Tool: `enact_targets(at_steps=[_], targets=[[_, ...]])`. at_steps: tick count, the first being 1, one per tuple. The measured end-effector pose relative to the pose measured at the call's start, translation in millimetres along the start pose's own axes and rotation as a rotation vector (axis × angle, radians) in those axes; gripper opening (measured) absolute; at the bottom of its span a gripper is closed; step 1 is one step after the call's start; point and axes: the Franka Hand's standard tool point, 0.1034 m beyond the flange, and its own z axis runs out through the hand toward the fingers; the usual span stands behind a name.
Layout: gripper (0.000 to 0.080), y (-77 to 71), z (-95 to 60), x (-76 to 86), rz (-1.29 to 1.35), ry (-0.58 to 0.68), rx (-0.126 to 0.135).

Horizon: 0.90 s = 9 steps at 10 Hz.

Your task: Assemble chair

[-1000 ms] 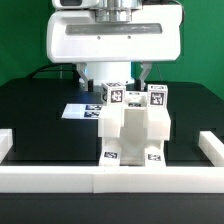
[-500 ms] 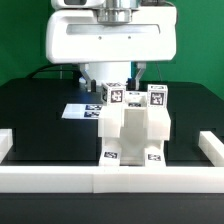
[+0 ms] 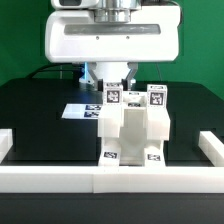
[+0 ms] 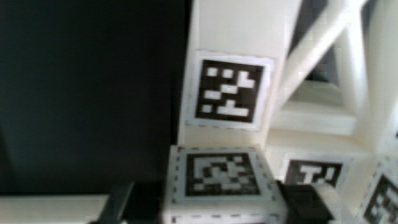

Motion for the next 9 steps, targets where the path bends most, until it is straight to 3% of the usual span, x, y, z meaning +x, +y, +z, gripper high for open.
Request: enact_targets(at_steps=[9], targets=[[0.0288,-8.0,0.5,1.8,0.868,0.011,0.011]])
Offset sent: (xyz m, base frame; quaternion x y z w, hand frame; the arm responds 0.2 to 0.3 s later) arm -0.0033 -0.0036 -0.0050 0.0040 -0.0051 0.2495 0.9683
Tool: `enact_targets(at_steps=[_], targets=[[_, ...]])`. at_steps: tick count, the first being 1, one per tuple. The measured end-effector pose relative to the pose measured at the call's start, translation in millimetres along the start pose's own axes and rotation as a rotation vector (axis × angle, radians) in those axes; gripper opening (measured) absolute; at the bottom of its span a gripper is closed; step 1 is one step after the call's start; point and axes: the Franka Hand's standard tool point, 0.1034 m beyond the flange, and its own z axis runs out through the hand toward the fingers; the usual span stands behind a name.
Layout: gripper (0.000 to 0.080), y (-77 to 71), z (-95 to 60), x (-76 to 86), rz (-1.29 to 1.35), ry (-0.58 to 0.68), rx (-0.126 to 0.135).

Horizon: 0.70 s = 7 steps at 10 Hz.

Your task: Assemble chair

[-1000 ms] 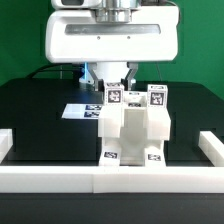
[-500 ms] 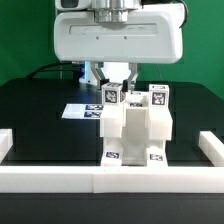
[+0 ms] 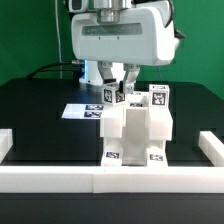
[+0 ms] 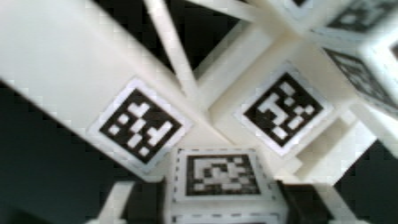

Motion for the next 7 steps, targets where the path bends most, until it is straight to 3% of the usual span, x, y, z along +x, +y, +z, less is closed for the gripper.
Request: enact_targets(at_steps=[3,5,6,7], targets=[[0.0288,-2.5,-0.3,-2.0,0.195,0.002,0.003],[0.0288,-2.1,0.0,-2.2,0.147,0.001,0.002],[0.0468,-2.0,0.0,-2.4,0.128,-0.001,0.001],[0.0586,-1.9,0.0,-2.1,0.095,-0.001,0.001]])
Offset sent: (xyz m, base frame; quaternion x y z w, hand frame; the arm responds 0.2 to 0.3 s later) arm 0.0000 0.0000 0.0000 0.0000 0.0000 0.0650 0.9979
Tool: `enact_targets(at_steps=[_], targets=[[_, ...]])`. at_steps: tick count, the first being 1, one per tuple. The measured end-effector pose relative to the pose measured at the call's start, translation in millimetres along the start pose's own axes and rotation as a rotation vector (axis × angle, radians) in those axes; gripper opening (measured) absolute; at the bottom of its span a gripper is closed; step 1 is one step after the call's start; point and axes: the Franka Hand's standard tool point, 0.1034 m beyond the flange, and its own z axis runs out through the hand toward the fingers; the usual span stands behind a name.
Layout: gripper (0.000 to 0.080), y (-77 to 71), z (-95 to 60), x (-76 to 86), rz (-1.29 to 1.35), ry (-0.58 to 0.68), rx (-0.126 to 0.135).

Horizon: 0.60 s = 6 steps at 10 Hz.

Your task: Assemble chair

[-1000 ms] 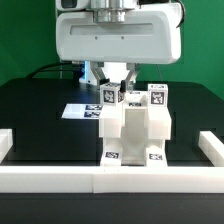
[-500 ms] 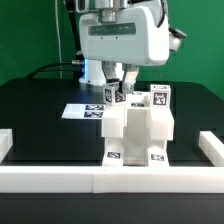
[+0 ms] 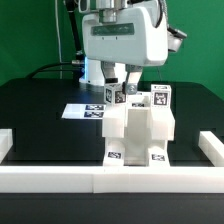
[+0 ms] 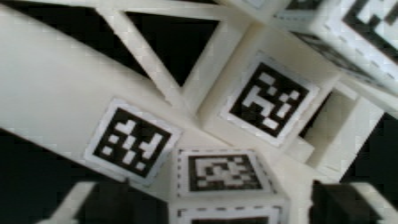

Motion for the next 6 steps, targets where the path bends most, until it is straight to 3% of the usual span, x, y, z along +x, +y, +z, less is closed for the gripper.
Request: enact_targets(at_steps=[1,2,6], targets=[[0.0586,0.2,0.0,0.3,-0.107,0.001,-0.001],[0.0638,0.0,0.0,-0.1,-0.202,0.001,-0.001],[0.0649,-0.3,0.4,-1.2,-0.531,0.000,-0.001]])
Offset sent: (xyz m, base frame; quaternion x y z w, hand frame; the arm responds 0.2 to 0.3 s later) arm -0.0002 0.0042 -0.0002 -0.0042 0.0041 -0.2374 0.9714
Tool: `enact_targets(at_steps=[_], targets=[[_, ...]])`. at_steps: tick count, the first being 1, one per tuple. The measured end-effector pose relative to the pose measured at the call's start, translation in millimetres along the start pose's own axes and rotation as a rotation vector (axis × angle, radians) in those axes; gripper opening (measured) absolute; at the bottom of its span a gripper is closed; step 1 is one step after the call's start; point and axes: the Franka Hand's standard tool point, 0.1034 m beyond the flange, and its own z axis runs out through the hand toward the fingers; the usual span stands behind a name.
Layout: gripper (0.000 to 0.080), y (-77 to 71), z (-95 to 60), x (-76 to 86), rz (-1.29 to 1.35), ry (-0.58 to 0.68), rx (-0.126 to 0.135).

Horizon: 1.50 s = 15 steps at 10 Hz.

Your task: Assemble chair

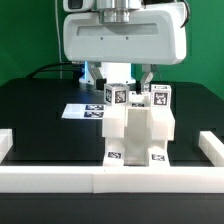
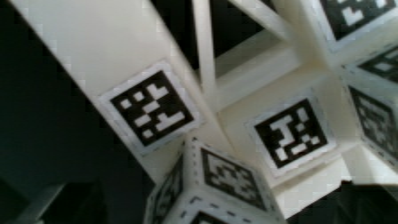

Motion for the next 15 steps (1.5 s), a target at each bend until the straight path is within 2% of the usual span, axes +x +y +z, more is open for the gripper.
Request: enact_targets(at_steps=[1,9,12,14,15], targets=[[0.0649,0.9,0.0,0.5,-0.126,0.000,-0.001],[0.0649,4.8,0.0,2.5,-0.656,0.000,-0.022],[0.0635,6.8,-0.1,3.6,-0.718,-0.001,-0.028],[0.0284,6.7,-0.2,3.7,-0.716,-0.001,-0.028],[0.0285,6.7,-0.2,3.7,-0.682,-0.001,-0.028]])
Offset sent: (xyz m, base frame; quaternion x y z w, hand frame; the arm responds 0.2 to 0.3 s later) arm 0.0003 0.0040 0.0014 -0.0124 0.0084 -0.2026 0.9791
